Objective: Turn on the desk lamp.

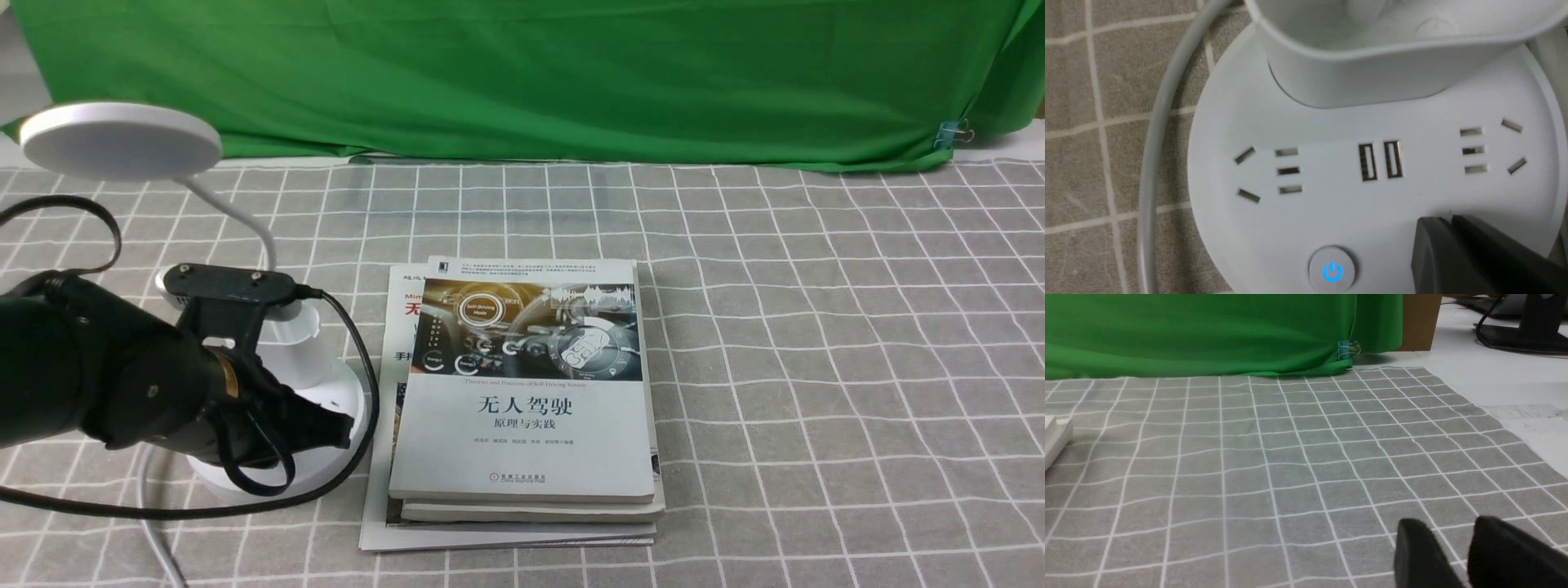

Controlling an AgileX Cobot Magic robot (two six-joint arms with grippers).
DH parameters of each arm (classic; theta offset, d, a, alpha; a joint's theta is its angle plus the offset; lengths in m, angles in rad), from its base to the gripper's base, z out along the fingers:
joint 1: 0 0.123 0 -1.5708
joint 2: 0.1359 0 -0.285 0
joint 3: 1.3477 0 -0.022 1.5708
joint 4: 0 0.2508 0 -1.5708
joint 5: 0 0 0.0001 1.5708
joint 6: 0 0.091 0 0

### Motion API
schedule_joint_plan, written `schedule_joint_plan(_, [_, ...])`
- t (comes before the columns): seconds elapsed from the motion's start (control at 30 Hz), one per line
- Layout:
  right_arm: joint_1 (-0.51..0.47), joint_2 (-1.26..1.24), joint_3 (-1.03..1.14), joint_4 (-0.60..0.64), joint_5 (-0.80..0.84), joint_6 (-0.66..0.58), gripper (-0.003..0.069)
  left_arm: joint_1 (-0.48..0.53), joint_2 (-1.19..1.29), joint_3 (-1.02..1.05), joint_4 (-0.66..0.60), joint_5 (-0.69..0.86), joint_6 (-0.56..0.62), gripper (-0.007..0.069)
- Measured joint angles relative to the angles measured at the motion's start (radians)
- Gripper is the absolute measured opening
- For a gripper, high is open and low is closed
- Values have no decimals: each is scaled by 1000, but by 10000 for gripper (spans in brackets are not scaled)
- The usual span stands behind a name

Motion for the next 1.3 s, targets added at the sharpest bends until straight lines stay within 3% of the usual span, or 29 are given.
schedule_joint_plan(0.5, [0, 0, 0, 0, 0, 0, 245, 0, -114, 4, 1, 99, -4, 19])
schedule_joint_plan(0.7, [0, 0, 0, 0, 0, 0, 245, 0, -371, 87, -41, 185, 10, 19])
schedule_joint_plan(0.97, [0, 0, 0, 0, 0, 0, 245, 0, -783, 268, -258, 227, 192, 19])
schedule_joint_plan(1.0, [0, 0, 0, 0, 0, 0, 245, 0, -919, 292, -297, 201, 220, 19])
schedule_joint_plan(1.3, [0, 0, 0, 0, 0, 0, 245, 0, -1361, 317, -226, 196, 241, 19])
